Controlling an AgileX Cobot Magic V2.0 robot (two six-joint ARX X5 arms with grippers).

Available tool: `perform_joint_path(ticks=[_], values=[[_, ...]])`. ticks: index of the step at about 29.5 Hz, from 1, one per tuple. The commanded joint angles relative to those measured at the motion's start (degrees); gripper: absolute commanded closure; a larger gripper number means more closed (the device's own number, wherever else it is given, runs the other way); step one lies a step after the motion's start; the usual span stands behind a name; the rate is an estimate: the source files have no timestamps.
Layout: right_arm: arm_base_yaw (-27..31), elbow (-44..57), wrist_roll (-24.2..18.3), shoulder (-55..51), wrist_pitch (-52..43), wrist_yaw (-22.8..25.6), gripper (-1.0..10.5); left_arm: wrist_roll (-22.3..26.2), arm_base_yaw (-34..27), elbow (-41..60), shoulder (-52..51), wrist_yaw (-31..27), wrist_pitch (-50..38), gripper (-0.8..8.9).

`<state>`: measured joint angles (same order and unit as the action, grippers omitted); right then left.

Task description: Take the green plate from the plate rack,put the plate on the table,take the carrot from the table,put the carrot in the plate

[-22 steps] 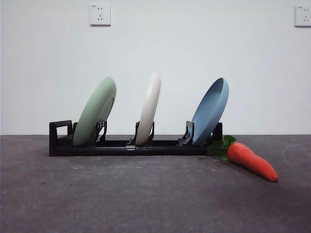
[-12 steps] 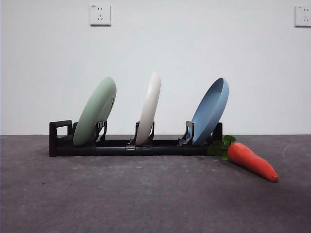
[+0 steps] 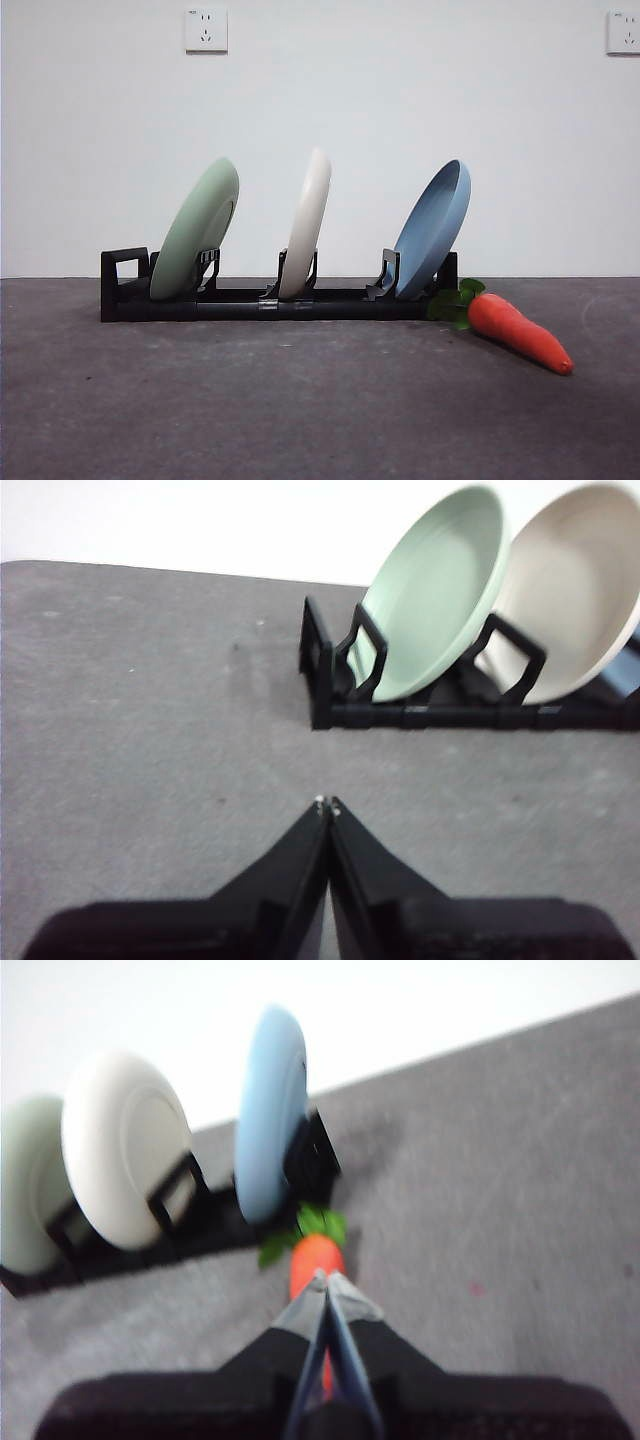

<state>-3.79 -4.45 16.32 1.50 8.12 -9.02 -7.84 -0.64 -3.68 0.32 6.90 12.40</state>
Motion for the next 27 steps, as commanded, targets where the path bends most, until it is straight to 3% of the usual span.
perform_joint_path(ticks=[1,7,12,16,23,27], values=[[0.0,-3.8,1.0,1.7,0.1,0.0,9.6,-3.6,-0.1,-4.1,-0.1,1.3,0.3,8.2],[-0.1,-14.1,-0.6,10.3,9.0,-2.6,9.6,-4.4,-0.1,-14.3,2.8,6.4,6.9,8.2],[-0.1,-25.3,-6.7,19.2,20.0,-8.7,9.6,-3.6,-0.1,-23.8,7.7,11.6,15.7,8.21],[-0.1,-34.5,-12.7,25.8,30.1,-12.2,9.6,-0.1,-0.1,-29.4,12.1,16.5,21.3,8.21],[-0.1,-49.5,-23.2,36.3,52.1,-12.2,9.6,7.1,-0.1,-37.3,20.1,26.9,33.3,8.21],[-0.7,-51.8,-24.3,39.0,58.0,-12.0,9.6,11.0,-0.1,-41.0,24.1,29.3,40.5,8.21]])
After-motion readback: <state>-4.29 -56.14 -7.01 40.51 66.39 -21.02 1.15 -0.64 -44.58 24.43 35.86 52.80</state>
